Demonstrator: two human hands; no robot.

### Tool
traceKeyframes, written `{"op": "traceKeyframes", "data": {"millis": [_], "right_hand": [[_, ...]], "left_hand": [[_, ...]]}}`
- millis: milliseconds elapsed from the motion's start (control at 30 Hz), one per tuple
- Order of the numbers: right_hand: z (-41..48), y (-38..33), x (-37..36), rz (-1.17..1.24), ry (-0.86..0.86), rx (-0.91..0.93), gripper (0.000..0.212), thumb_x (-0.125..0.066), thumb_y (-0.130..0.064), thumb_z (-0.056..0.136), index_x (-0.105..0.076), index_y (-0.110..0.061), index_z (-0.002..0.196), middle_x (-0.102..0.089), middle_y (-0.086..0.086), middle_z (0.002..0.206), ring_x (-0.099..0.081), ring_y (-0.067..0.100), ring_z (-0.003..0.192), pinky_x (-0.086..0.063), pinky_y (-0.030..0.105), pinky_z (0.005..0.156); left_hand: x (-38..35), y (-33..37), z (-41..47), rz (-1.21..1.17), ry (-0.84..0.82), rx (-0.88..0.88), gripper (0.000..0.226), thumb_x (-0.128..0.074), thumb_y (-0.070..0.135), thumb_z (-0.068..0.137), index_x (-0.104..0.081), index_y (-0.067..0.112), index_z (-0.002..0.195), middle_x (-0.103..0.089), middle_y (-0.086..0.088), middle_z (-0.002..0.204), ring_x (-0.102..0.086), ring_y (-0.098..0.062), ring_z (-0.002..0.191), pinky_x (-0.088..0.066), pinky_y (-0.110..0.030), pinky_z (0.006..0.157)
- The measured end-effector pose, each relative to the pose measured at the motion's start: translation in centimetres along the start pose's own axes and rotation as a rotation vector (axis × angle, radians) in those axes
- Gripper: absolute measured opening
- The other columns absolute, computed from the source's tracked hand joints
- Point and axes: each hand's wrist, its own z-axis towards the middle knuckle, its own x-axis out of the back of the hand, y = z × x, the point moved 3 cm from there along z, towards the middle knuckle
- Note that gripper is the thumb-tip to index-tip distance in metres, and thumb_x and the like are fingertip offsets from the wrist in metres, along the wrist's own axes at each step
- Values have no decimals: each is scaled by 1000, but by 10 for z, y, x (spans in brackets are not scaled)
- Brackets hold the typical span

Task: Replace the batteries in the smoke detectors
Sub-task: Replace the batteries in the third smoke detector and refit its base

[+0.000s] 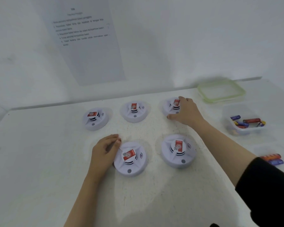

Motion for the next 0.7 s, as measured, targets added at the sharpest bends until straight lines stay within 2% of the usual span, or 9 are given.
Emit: {"op": "traceKeyframes", "data": {"millis": [67, 133, 200, 267, 367, 433, 500, 567, 700], "right_hand": [[-3, 2, 0, 15, 11, -19, 87, -78, -46, 67, -39, -10, 136, -48, 14, 128, -43, 29, 121, -37, 33, 92], [-15, -1, 5, 118, 21, -53, 79, -75, -55, 58, -50, -14, 120, -56, 9, 113, -52, 26, 108, -40, 28, 78], [-34, -10, 13, 296, 45, -76, 61, -77, -48, 63, -56, -13, 109, -60, 4, 103, -56, 18, 92, -41, 24, 66], [-56, -22, 24, 462, 43, -67, 37, -74, -35, 75, -61, -12, 101, -62, 1, 95, -55, 15, 83, -42, 24, 68], [-88, -34, 34, 855, -103, -143, 24, -65, -39, 82, -62, -20, 96, -63, 3, 106, -59, 18, 95, -48, 32, 84], [-110, -41, 37, 1202, -249, -220, 26, -54, -36, 89, -62, -18, 105, -61, 11, 115, -61, 24, 102, -51, 37, 90], [-134, -45, 39, 1451, -371, -270, 41, -47, -37, 90, -57, -13, 121, -62, 15, 121, -61, 32, 110, -51, 45, 94], [-156, -46, 38, 1593, -488, -269, 54, -46, -43, 85, -55, -9, 126, -62, 19, 122, -60, 37, 112, -50, 48, 94], [-186, -40, 28, 1740, -619, -278, 62, -40, -50, 87, -53, -6, 128, -58, 26, 125, -61, 45, 105, -57, 43, 81]], "left_hand": [[0, -1, 1, -5, -1, 7, 17, -62, 19, 92, -73, 14, 105, -65, 10, 113, -55, 3, 108, -38, 2, 79], [0, -1, 2, -15, -11, 22, 18, -62, 19, 92, -73, 14, 105, -65, 8, 114, -56, -1, 108, -39, 0, 81], [2, 3, 2, -42, -28, 49, 16, -61, 19, 93, -71, 17, 106, -66, 7, 115, -58, -4, 108, -44, -10, 90], [5, 13, 1, -61, -28, 71, 18, -61, 19, 93, -68, 21, 109, -66, 7, 116, -57, -5, 107, -45, -22, 95], [7, 36, -6, -54, 5, 32, 28, -64, 22, 91, -65, 24, 118, -60, 14, 119, -50, -2, 110, -34, -12, 89], [5, 53, -14, -92, -3, -37, 32, -67, 22, 89, -64, 24, 121, -61, 17, 120, -52, 1, 113, -35, -8, 90], [-1, 70, -23, -117, -69, -104, 35, -69, 25, 87, -63, 27, 122, -62, 20, 120, -55, 4, 115, -39, -11, 96], [-9, 85, -35, -150, -174, -171, 45, -70, 36, 83, -59, 29, 126, -62, 21, 121, -55, 6, 115, -42, -13, 98], [-26, 101, -60, -236, -363, -248, 85, -76, 50, 62, -42, 37, 138, -57, 20, 130, -52, 5, 120, -42, -11, 97]]}}
